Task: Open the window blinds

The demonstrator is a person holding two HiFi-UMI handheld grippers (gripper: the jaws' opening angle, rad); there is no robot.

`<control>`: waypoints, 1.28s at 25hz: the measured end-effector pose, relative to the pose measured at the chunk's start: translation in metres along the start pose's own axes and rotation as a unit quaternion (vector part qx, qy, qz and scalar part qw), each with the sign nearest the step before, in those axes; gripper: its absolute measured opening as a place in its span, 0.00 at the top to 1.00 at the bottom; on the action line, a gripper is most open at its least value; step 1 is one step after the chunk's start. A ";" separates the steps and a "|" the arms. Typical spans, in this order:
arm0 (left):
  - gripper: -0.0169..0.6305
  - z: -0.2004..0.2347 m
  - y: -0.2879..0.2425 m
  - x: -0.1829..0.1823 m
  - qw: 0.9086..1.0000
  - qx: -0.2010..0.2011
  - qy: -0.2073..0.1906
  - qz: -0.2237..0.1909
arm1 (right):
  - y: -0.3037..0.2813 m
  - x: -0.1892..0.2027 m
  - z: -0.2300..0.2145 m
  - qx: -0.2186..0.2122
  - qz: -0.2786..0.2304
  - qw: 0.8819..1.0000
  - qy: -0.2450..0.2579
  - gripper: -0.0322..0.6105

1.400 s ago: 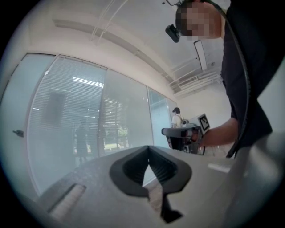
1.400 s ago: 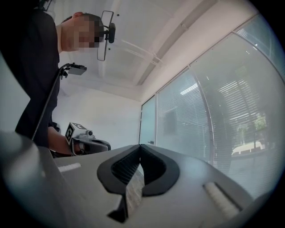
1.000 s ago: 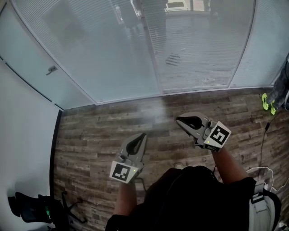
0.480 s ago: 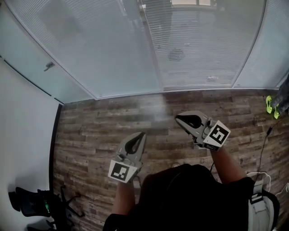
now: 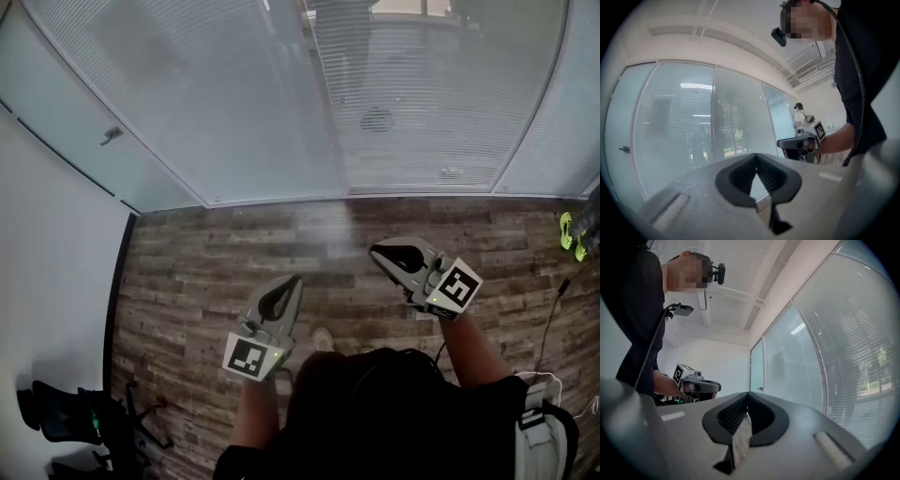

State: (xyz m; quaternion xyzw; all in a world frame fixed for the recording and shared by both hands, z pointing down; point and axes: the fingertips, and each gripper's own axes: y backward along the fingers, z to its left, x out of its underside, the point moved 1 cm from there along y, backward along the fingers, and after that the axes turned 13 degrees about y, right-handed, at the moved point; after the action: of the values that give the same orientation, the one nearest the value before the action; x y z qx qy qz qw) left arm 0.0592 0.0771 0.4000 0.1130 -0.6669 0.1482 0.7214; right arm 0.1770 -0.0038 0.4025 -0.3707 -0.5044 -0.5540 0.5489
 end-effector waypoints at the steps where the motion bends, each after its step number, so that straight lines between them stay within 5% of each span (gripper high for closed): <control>1: 0.97 0.002 -0.001 -0.002 1.000 0.002 -0.002 -0.003 | -0.001 0.000 -0.001 0.000 0.000 1.000 0.002 0.94; 17: 0.97 0.041 -0.037 -0.007 0.998 0.066 0.001 -0.015 | -0.030 0.008 -0.025 0.036 0.035 0.998 0.022 0.94; 32: 0.97 0.133 -0.061 -0.020 0.993 0.114 0.004 -0.019 | -0.113 0.026 -0.052 0.075 0.053 0.995 0.029 0.94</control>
State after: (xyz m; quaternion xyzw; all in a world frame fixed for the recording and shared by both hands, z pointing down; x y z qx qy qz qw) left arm -0.0437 -0.0293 0.3936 0.2063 -0.6406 0.2097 0.7093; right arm 0.0705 -0.0726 0.3996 -0.3384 -0.5077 -0.4957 0.6181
